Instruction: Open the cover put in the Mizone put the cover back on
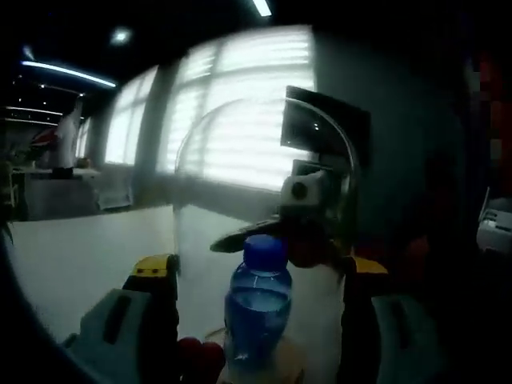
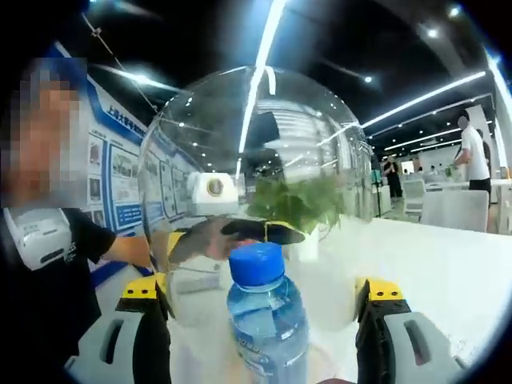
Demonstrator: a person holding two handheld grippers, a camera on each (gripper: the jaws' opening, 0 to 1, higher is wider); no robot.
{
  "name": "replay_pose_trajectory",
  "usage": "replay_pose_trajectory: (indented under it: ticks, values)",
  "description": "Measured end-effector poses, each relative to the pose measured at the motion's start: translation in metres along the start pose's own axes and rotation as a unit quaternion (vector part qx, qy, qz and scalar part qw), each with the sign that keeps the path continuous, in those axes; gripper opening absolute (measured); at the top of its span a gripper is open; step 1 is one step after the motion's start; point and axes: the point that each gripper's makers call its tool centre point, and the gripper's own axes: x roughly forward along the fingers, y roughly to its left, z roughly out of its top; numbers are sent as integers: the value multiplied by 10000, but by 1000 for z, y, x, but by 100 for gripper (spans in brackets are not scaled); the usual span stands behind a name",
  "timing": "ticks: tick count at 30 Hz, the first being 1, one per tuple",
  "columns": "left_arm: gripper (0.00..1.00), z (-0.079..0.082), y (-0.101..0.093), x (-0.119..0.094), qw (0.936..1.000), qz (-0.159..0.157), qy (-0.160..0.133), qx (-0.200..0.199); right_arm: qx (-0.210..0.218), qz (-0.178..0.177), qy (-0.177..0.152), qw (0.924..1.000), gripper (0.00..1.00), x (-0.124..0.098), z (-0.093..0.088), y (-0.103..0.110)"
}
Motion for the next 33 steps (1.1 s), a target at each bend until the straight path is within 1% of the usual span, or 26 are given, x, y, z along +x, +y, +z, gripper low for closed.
replay_pose_trajectory:
  ticks: [2, 6, 11, 16, 19, 21, 22, 23, 26, 33]
  values:
    - [69, -9, 1, 1, 9999, 24, 125, -35, 40, 28, 55, 10000, 90, 0, -7, -2]
    - [69, -23, 3, 3, 9996, 13, 270, -29, 31, 14, 190, 9998, 90, 0, -22, -4]
    - [69, -31, 6, 4, 9995, 55, 281, -153, 158, 41, 196, 9997, 90, 1, -30, -8]
    - [69, -38, 8, 3, 9995, 44, 301, -91, 84, 15, 252, 9996, 90, 3, -36, -9]
    - [69, -47, 12, 4, 9991, 69, 393, -117, 112, 33, 331, 9994, 90, 5, -45, -13]
    - [69, -51, 12, 3, 9991, 73, 387, -137, 150, 42, 336, 9993, 90, 6, -49, -12]
    - [69, -51, 11, 1, 9994, 70, 339, -90, 130, 60, 300, 9994, 90, 6, -50, -11]
    - [69, -52, 11, 1, 9992, 75, 369, -96, 123, 52, 334, 9994, 90, 5, -52, -9]
    - [69, -52, 11, 0, 9994, 65, 343, -49, 31, 21, 314, 9995, 90, 9, -50, -10]
    - [70, -57, 6, -3, 9993, 32, 359, 133, -192, -12, 488, 9986, 90, 10, -54, -5]
